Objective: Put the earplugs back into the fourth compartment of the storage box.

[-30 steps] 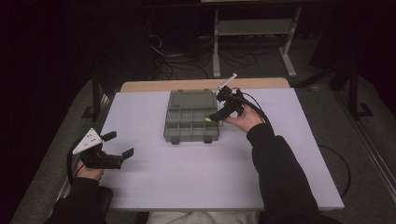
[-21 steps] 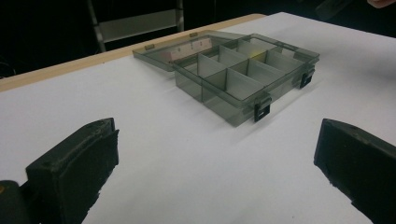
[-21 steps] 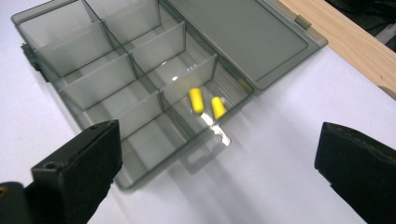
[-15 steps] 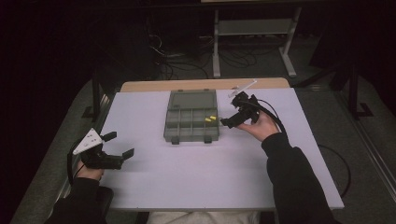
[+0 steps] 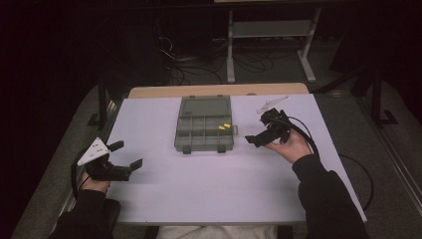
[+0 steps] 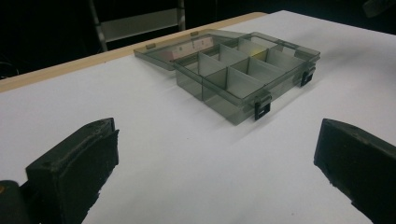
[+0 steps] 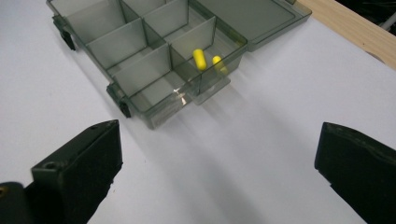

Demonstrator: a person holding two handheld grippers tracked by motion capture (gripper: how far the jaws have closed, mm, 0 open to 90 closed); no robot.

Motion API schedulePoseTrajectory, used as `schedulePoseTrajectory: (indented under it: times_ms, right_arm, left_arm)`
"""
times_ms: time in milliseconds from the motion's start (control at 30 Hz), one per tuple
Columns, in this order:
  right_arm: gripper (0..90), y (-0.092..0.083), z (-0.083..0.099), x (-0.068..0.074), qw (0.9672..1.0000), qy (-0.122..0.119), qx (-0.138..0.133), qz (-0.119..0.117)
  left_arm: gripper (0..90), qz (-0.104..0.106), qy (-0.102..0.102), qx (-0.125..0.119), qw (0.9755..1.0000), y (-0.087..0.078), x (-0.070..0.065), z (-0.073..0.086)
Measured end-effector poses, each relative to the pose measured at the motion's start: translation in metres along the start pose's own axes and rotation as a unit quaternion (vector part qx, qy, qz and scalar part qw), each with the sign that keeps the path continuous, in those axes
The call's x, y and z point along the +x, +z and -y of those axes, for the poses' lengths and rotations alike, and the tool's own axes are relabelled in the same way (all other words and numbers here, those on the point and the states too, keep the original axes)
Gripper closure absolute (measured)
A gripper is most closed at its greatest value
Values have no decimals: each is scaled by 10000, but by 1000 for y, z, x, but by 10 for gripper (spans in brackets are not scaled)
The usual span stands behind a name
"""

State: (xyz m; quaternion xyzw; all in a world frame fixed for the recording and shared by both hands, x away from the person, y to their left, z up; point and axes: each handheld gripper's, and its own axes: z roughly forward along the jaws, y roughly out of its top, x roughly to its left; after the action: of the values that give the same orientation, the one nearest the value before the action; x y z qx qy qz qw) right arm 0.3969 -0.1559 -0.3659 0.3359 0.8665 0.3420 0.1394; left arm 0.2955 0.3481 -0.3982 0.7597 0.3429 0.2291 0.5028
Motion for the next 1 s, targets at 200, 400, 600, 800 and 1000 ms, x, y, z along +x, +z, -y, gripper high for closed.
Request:
schedulePoseTrajectory:
  times_ms: [200, 400, 600, 800, 1000]
  right_arm:
    - [6, -9, 13, 7, 10000, -25, -78, 21]
    - [7, -13, 29, 13, 9999, -9, -130, -39]
    - [6, -16, 45, 17, 9999, 24, -156, -11]
    - [6, -20, 61, 18, 9994, 177, -284, 35]
    - [0, -27, 75, 19, 9988, 315, -369, 103]
  left_arm:
    - [0, -16, -16, -16, 10000, -1, 0, 0]
    - [0, -24, -13, -19, 10000, -1, -1, 0]
    - [0, -20, 7, -11, 10000, -1, -1, 0]
    - [0, -11, 19, -28, 10000, -1, -1, 0]
    - [0, -9, 20, -25, 10000, -1, -1, 0]
